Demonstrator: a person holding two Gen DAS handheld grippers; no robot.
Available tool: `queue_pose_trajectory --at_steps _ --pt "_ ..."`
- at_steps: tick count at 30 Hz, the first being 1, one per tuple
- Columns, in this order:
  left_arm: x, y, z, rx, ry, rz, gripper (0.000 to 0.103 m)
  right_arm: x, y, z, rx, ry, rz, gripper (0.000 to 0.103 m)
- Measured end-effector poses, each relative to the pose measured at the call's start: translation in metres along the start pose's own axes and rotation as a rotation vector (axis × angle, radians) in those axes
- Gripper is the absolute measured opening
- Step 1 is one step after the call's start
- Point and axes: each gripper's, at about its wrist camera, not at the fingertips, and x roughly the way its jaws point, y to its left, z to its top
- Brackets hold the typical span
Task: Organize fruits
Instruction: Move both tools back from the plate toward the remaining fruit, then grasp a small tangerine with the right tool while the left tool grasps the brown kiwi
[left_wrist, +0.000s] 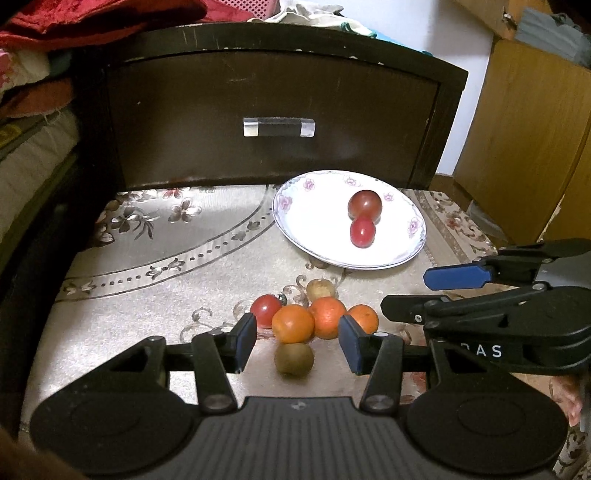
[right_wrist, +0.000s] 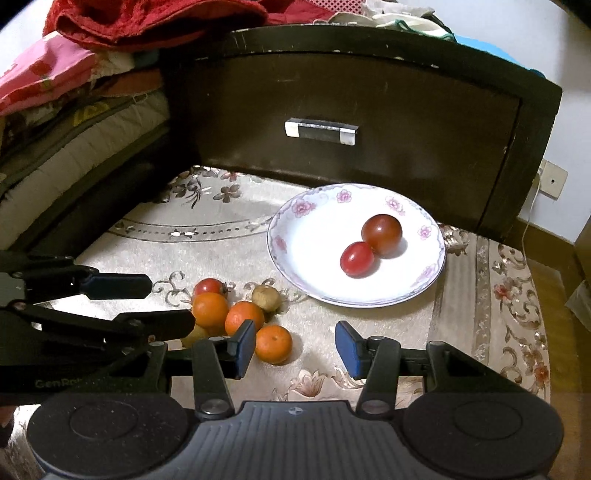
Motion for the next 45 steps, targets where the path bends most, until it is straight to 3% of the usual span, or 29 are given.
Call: queue_pose_trajectory --at_steps 26,34,45 --pt "0.025 0.01 -0.017 0.09 0.071 0.045 0.058 0.038 0.002 -0.004 -0.056 0.059 0.074 0.05" --pt "0.029 0.015 -0.017 0.069 0.077 0.014 0.058 0.048 0.004 -0.004 -0.074 0.055 0.1 0.05" --pt "0.028 0.01 -0.022 0.135 0.097 -0.032 0.058 0.052 0.002 -0.002 -0.126 0.107 0.146 0.049"
